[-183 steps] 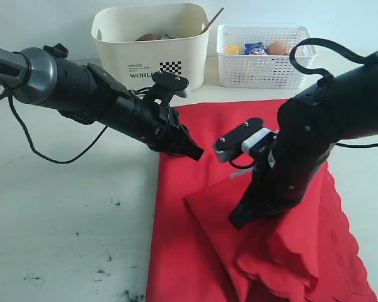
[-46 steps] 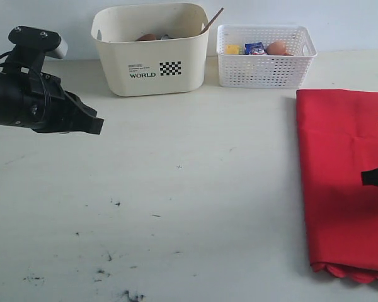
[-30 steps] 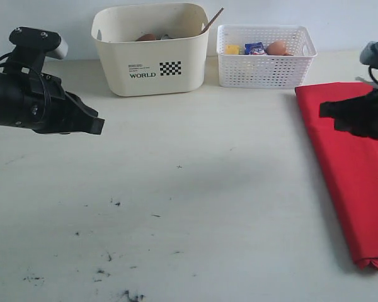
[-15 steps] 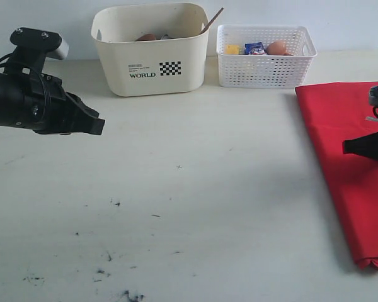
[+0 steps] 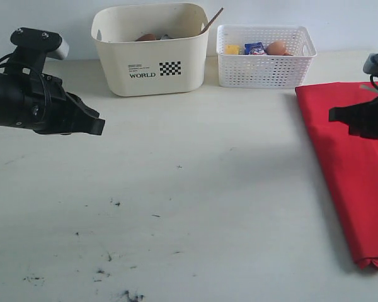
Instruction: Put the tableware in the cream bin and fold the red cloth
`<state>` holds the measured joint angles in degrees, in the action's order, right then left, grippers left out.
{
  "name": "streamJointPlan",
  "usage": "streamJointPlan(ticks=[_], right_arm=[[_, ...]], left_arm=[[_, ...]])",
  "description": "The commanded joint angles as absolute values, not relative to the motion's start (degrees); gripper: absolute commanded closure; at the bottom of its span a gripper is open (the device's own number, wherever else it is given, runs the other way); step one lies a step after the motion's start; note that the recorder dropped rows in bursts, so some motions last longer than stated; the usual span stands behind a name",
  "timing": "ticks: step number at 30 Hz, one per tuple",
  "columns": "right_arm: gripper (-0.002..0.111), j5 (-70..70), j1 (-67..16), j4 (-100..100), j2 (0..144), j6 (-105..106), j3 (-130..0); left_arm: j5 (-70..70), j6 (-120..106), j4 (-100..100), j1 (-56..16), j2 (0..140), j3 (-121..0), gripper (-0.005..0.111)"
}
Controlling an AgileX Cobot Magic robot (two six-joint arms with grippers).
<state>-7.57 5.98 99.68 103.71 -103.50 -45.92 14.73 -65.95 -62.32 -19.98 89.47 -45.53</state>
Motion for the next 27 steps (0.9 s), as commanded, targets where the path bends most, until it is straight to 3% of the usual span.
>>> streamJointPlan(ticks=[1,7,18,27], right_arm=[[0.108,-6.1,6.06,99.95,109.67,-103.13,-46.32],[0.108,3.95,6.32,99.95,113.36,-103.01,-46.45],[0.108,0.69,7.98,99.95,110.73,-100.7,-47.05],[0.108,19.15,8.44,95.28,101.97,-100.43,-41.53]], left_arm=[[14.79,-65.7,-62.77,-19.92,89.04,-45.31,0.104],[14.65,-65.7,-62.77,-19.92,89.04,-45.31,0.104],[14.51,-65.7,-62.77,-19.92,89.04,-45.31,0.104],[14.51,-65.7,-62.77,-19.92,89.04,-45.31,0.104]])
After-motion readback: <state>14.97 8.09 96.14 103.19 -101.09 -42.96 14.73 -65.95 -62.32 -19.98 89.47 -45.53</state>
